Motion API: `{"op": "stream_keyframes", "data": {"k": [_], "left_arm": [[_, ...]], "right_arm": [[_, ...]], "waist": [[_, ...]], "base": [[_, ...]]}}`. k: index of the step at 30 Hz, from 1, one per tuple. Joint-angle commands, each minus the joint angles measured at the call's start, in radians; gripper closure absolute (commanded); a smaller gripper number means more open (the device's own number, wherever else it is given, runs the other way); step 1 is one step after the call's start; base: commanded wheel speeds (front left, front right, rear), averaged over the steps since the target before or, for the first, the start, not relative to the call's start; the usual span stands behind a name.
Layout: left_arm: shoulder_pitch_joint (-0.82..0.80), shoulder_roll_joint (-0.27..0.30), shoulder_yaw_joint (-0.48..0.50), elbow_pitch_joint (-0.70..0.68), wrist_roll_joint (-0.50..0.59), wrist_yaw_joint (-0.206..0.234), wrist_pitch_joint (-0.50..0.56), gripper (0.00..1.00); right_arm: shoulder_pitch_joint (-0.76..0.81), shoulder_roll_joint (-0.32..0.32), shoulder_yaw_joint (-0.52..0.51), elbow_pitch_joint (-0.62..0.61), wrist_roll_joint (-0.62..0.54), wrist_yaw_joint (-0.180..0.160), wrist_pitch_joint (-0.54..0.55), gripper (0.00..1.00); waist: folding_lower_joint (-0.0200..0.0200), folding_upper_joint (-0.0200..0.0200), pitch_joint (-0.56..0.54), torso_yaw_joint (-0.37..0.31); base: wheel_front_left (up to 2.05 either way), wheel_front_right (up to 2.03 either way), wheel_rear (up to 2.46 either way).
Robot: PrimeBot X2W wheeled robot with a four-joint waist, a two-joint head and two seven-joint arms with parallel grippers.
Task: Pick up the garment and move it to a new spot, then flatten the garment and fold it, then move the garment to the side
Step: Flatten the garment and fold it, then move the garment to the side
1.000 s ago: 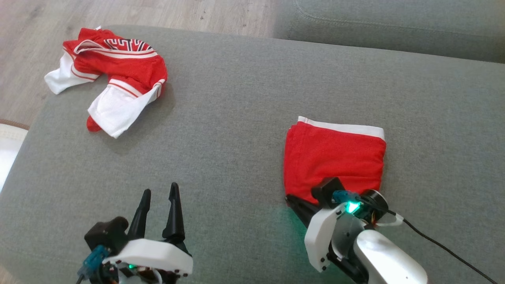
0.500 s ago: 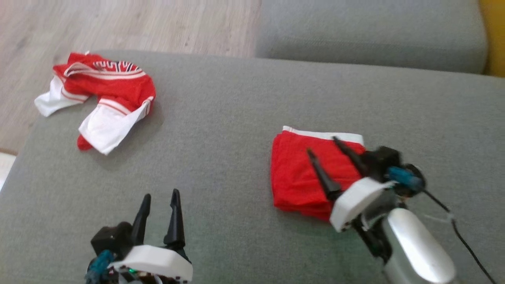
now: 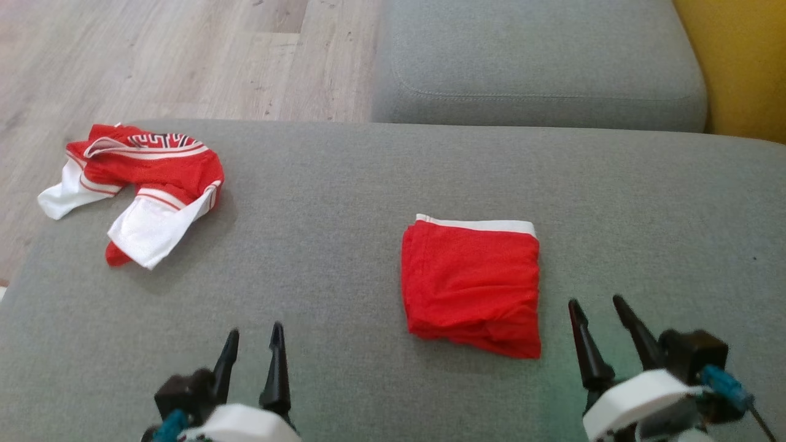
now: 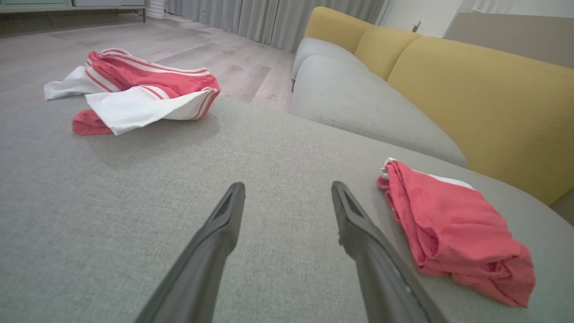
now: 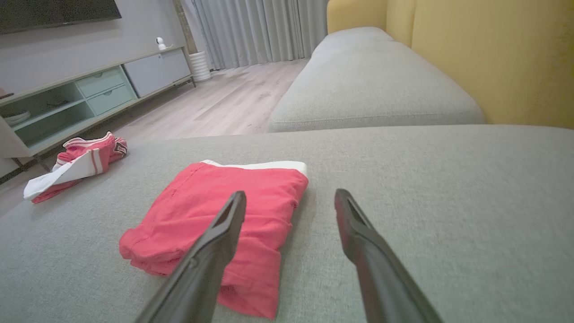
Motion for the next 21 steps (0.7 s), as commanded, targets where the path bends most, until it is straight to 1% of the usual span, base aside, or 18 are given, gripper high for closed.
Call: {"op": "stream_keyframes", "data": {"k": [1,9,21], "left_arm": [[-0.024,0.01,0.037,-0.021,0.011,-0.002,-0.011,0.0],[0.006,0.02,0.049,-0.033,0.04,0.007,-0.012,0.0],[0.006,0.026,0.048,-0.047,0.049,0.013,-0.01,0.0]], "right_arm": [[-0.031,-0.002,0.02,-0.041,0.009,0.008,-0.012,0.0],[0.023,-0.002,0.012,-0.051,0.025,0.008,-0.025,0.0],[0.021,-0.002,0.007,-0.034,0.01,0.008,-0.014,0.0]], "waist": [[0.0001,0.0,-0.002,-0.004],[0.0001,0.0,-0.002,-0.013],[0.0001,0.0,0.002,-0.007]], "base": [[0.0,0.0,0.0],[0.0,0.0,0.0],[0.0,0.0,0.0]]}}
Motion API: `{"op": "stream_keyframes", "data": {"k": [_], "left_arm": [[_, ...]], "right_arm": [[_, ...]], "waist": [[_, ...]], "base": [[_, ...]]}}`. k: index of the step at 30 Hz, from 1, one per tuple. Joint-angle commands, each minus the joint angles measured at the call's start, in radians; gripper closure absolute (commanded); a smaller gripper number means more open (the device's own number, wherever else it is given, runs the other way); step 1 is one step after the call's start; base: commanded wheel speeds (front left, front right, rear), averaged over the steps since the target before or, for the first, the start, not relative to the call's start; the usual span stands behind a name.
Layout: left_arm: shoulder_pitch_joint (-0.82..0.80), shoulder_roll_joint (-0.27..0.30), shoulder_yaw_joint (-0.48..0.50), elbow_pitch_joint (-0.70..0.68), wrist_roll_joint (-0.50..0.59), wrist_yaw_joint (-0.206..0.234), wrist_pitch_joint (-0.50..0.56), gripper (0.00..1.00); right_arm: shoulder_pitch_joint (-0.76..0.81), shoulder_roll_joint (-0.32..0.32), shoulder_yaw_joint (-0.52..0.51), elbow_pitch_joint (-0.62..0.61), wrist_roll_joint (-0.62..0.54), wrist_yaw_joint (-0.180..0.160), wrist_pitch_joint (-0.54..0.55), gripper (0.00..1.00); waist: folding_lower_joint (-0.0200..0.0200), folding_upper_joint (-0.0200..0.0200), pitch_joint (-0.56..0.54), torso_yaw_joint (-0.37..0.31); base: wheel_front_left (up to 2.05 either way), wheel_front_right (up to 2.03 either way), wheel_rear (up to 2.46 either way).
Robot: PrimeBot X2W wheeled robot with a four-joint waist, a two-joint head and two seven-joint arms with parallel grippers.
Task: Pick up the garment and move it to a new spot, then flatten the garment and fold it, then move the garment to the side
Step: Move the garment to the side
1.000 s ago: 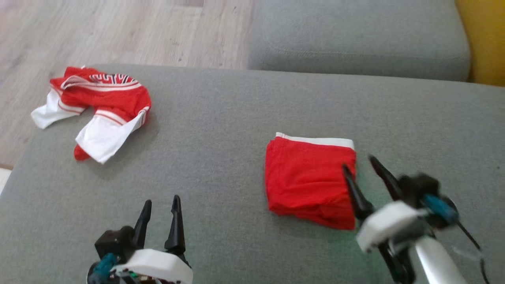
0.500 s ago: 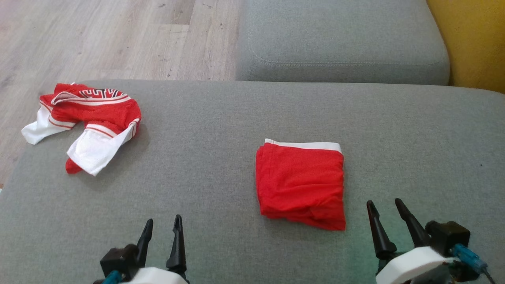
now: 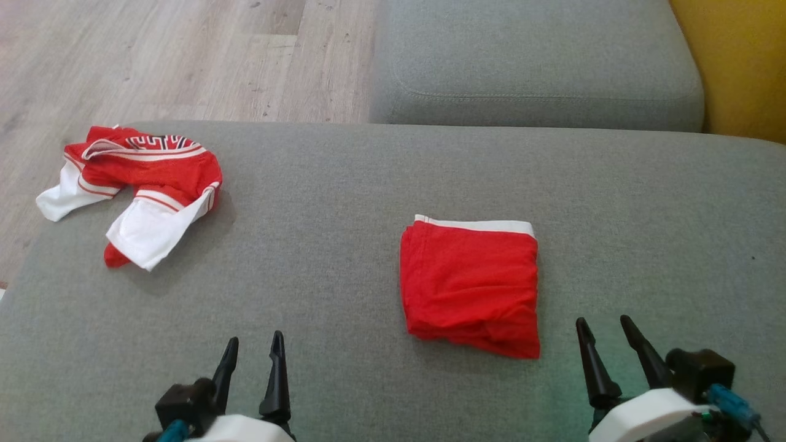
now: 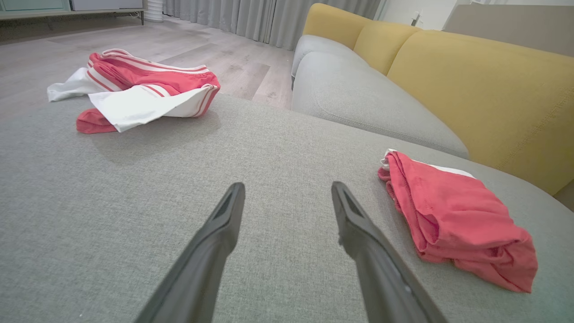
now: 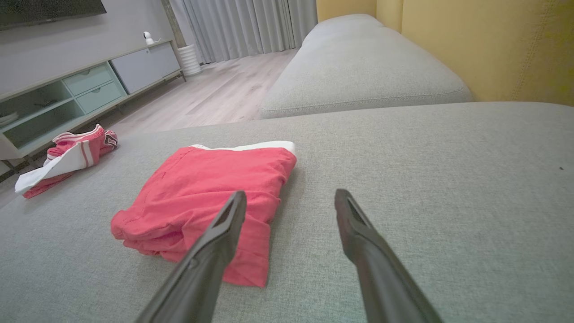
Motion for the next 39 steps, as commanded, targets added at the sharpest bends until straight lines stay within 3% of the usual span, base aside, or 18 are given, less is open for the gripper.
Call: {"op": "stream_keyframes", "data": {"k": [1,8,16,25,30,36,38,39], "left_arm": [[-0.031,0.019,0.042,-0.033,0.01,0.004,-0.009,0.0],[-0.042,0.015,0.034,-0.036,0.013,0.003,-0.004,0.0],[-0.061,-0.001,0.018,-0.024,0.021,-0.003,0.0,0.0],[-0.057,-0.024,0.022,-0.005,0.018,-0.013,-0.005,0.0],[-0.06,-0.037,0.029,0.006,0.024,-0.026,-0.008,0.0],[-0.075,-0.052,0.034,0.017,0.041,-0.038,-0.01,0.0],[-0.081,-0.053,0.035,0.018,0.047,-0.041,-0.01,0.0],[-0.085,-0.054,0.035,0.019,0.051,-0.042,-0.011,0.0]], "right_arm": [[-0.039,-0.005,0.03,-0.031,-0.011,0.008,0.001,0.0],[-0.134,-0.005,0.029,-0.029,-0.056,0.008,0.071,0.0],[-0.343,-0.005,-0.008,0.098,-0.089,0.008,0.325,0.0],[-0.458,-0.026,-0.048,0.233,-0.017,0.008,0.607,0.0],[-0.499,-0.06,-0.088,0.293,-0.011,0.008,0.683,0.0],[-0.539,-0.056,-0.088,0.349,0.037,0.008,0.727,0.0],[-0.548,-0.055,-0.072,0.351,0.057,0.008,0.726,0.4],[-0.552,-0.056,-0.063,0.351,0.065,0.008,0.723,0.55]], "waist": [[0.0,0.0,0.001,0.001],[0.0,0.0,0.014,0.014],[0.0,0.0,0.031,0.07],[0.0,0.0,0.059,0.139],[0.0,0.0,0.087,0.171],[0.0,0.0,0.136,0.186],[0.0,0.0,0.149,0.181],[0.0,0.0,0.156,0.176]], "base": [[0.0,0.0,0.0],[0.0,0.0,0.0],[0.0,0.0,0.0],[0.0,0.0,0.0],[0.0,0.0,0.0],[0.0,0.0,0.0],[0.0,0.0,0.0],[0.0,0.0,0.0]]}}
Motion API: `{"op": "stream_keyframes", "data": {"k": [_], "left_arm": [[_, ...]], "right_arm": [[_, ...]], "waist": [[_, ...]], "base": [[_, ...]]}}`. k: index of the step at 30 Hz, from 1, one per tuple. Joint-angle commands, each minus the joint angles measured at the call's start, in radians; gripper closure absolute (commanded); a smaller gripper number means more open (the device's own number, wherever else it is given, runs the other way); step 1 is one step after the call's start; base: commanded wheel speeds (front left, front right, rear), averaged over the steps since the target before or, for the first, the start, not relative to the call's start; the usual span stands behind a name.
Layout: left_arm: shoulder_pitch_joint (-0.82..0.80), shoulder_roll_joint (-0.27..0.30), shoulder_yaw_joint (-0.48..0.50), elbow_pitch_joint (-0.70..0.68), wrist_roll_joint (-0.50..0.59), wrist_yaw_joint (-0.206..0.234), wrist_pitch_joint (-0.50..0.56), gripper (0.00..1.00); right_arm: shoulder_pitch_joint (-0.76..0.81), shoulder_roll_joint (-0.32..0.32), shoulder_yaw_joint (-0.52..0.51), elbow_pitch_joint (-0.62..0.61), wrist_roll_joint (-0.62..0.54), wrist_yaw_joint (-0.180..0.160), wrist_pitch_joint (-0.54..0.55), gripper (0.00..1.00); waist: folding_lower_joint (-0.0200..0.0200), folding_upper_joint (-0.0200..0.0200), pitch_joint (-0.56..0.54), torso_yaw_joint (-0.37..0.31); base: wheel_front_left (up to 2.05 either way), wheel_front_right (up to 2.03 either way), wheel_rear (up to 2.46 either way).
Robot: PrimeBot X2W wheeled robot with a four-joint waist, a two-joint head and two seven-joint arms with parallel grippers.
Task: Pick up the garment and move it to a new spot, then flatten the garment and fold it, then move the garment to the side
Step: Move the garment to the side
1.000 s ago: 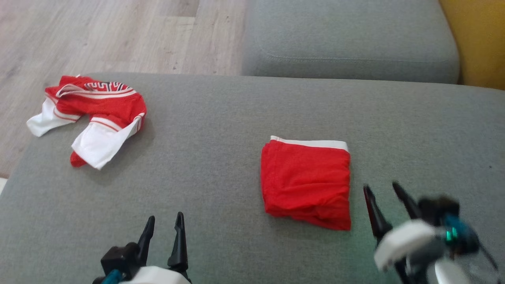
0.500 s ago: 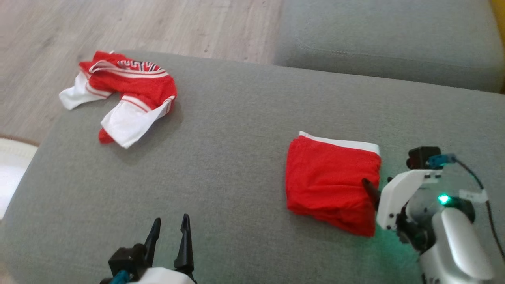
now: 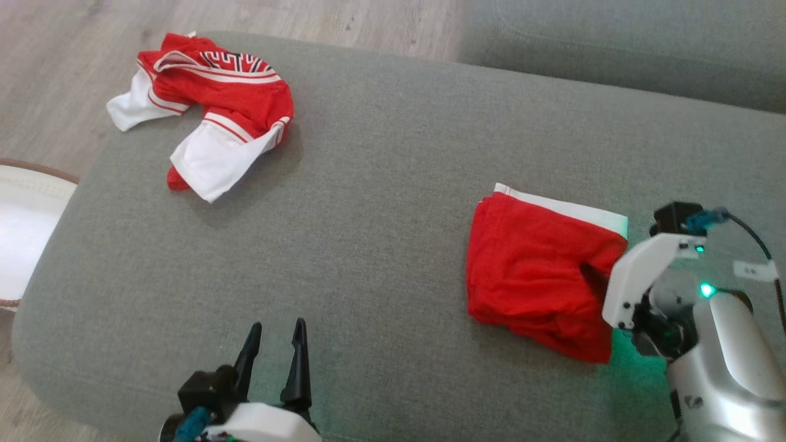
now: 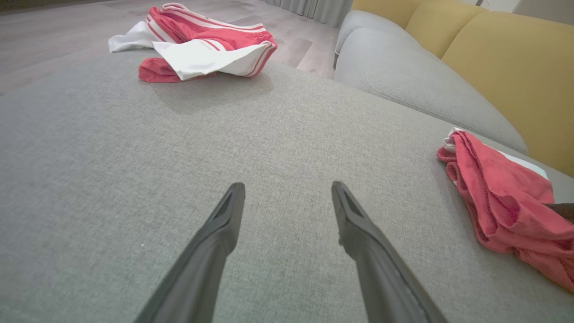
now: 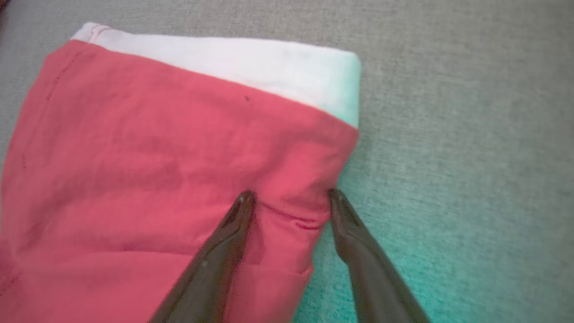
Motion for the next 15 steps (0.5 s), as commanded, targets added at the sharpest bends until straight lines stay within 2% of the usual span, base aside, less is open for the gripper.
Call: {"op": "stream_keyframes", "data": {"k": [1,2,9,15], "left_arm": [[-0.05,0.007,0.037,-0.025,0.01,-0.001,-0.012,0.0],[-0.055,0.007,0.037,-0.025,0.014,-0.001,-0.012,0.0],[-0.09,0.01,0.037,-0.043,0.037,-0.004,-0.011,0.0],[-0.131,0.018,0.033,-0.079,0.061,0.001,-0.004,0.0]], "right_arm": [[-0.045,-0.002,0.037,-0.034,0.012,0.008,-0.004,0.73],[-0.049,-0.006,0.047,-0.039,0.02,0.008,-0.015,1.0],[-0.081,-0.077,0.086,-0.084,0.046,0.008,-0.085,1.0],[-0.109,-0.162,0.086,-0.143,0.05,0.008,-0.1,1.0]], "waist": [[-0.0002,0.0,0.012,-0.011],[-0.0002,0.0,0.018,-0.019],[-0.0002,0.0,0.054,-0.124],[-0.0002,0.0,0.112,-0.276]], "base": [[0.0,0.0,0.0],[0.0,0.0,0.0],[0.0,0.0,0.0],[0.0,0.0,0.0]]}}
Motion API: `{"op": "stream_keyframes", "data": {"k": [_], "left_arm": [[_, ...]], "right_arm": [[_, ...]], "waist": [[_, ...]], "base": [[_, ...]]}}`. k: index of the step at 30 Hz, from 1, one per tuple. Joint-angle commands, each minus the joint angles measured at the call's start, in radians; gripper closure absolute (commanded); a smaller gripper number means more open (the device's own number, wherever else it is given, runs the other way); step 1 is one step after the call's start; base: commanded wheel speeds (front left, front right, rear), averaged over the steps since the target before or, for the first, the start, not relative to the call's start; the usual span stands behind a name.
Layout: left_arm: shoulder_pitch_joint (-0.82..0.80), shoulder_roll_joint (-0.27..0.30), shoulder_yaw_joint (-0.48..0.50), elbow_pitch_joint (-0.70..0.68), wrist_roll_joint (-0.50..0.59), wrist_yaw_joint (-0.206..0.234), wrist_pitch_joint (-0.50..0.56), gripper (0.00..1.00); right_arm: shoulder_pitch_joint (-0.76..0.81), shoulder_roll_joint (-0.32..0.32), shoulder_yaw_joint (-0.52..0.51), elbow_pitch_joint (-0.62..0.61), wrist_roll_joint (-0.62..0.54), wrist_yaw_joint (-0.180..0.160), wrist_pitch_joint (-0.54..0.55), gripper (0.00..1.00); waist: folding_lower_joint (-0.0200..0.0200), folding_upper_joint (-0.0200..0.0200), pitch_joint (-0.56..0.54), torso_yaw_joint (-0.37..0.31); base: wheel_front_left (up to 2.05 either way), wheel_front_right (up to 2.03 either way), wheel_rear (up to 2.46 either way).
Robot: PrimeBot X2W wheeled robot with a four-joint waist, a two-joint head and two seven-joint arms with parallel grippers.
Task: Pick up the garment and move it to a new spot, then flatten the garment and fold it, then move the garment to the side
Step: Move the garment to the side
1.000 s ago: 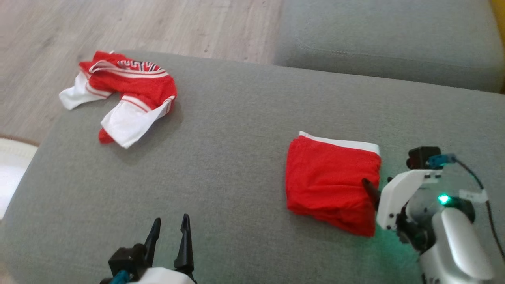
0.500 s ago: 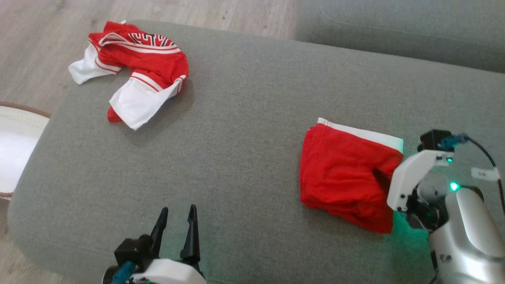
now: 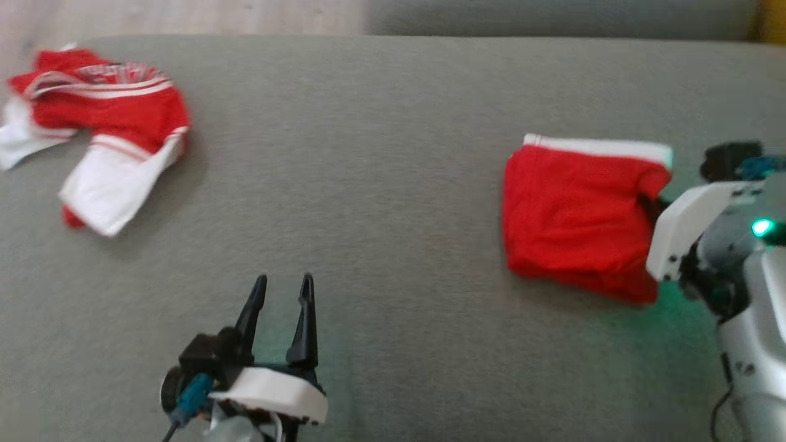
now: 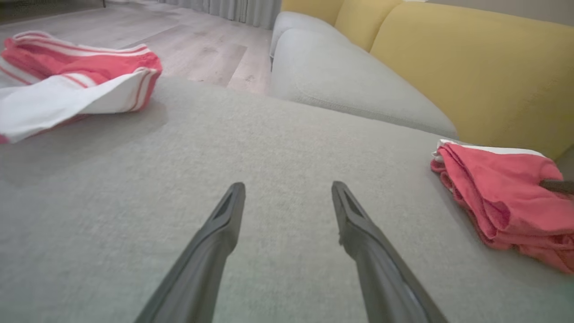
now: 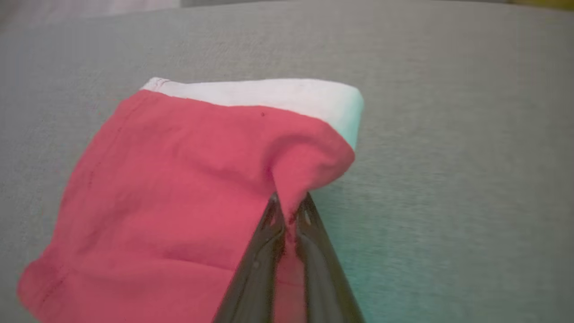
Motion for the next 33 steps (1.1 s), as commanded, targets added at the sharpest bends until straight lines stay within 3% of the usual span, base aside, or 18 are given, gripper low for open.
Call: {"op": "stream_keyframes", "data": {"k": [1,9,16,22,33], "left_arm": [[-0.061,0.019,0.03,-0.045,0.019,0.004,0.0,0.0],[-0.138,0.052,0.016,-0.104,0.066,0.017,0.047,0.0],[-0.182,0.069,-0.005,-0.132,0.094,0.021,0.092,0.0],[-0.209,0.075,-0.018,-0.16,0.111,0.028,0.117,0.0],[-0.207,0.093,-0.006,-0.207,0.119,0.059,0.121,0.0]], "right_arm": [[-0.053,-0.033,0.002,-0.06,0.006,0.008,-0.014,1.0],[-0.113,-0.04,-0.042,-0.104,0.003,0.008,-0.05,1.0],[-0.149,-0.018,-0.047,-0.093,-0.008,0.008,-0.093,1.0],[-0.21,-0.044,-0.06,-0.058,-0.039,0.008,-0.115,1.0],[-0.355,-0.189,-0.149,0.052,-0.209,0.008,-0.096,1.0]], "waist": [[-0.0001,0.0,0.063,-0.122],[-0.0001,0.0,0.176,-0.322],[-0.0001,0.0,0.221,-0.391],[-0.0001,0.0,0.243,-0.369],[-0.0001,0.0,0.293,-0.241]], "base": [[0.0,0.0,0.0],[0.0,0.0,0.0],[0.0,0.0,0.0],[0.0,0.0,0.0],[0.0,0.0,0.0]]}}
